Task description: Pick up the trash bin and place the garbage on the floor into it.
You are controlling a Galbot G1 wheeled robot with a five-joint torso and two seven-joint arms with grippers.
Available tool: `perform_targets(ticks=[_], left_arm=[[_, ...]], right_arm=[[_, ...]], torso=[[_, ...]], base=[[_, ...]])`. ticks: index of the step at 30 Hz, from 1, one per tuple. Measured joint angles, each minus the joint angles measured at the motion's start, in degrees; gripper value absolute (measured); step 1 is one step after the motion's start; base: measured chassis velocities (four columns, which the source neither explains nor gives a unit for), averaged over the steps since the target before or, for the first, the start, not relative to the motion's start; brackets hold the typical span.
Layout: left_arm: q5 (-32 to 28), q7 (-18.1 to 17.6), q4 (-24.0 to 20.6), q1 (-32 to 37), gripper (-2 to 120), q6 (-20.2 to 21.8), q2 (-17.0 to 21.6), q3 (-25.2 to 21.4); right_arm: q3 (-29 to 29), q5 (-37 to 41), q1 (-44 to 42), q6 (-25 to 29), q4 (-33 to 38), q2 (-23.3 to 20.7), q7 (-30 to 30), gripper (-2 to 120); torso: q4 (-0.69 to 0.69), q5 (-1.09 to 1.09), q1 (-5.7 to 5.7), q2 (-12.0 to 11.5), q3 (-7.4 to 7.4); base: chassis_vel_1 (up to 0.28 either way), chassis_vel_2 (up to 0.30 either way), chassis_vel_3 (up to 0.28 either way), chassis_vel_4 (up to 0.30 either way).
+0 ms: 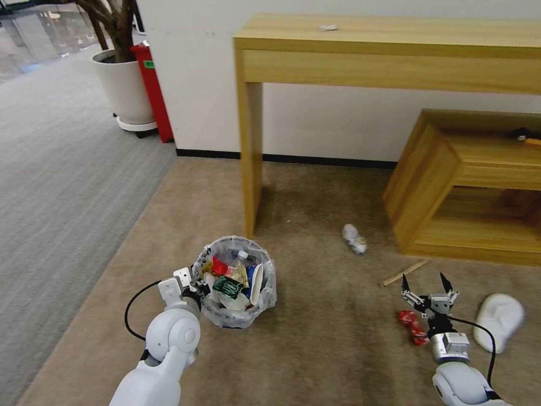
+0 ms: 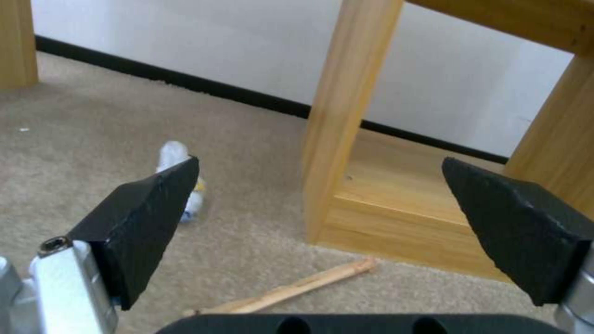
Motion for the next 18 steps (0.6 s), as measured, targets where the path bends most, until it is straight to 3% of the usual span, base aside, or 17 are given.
perform_targets(ticks=[9, 18], left_arm=[[0.04, 0.08, 0.37, -0.24, 0, 0.0, -0.29, -0.02], [0.23, 0.3, 0.89, -0.73, 0, -0.17, -0.54, -0.07]], right_arm=[[-1.63, 0.8, -0.81, 0.22, -0.07, 0.22, 0.36, 100], [-2.81, 2.49, -7.26, -5.47, 1.76, -1.37, 2.41, 100]], torso=[[0.04, -0.05, 0.0, 0.0, 0.0], [0.01, -0.03, 0.0, 0.0, -0.01]], base=[[-0.012, -0.011, 0.012, 0.001], [0.01, 0.012, -0.006, -0.004]])
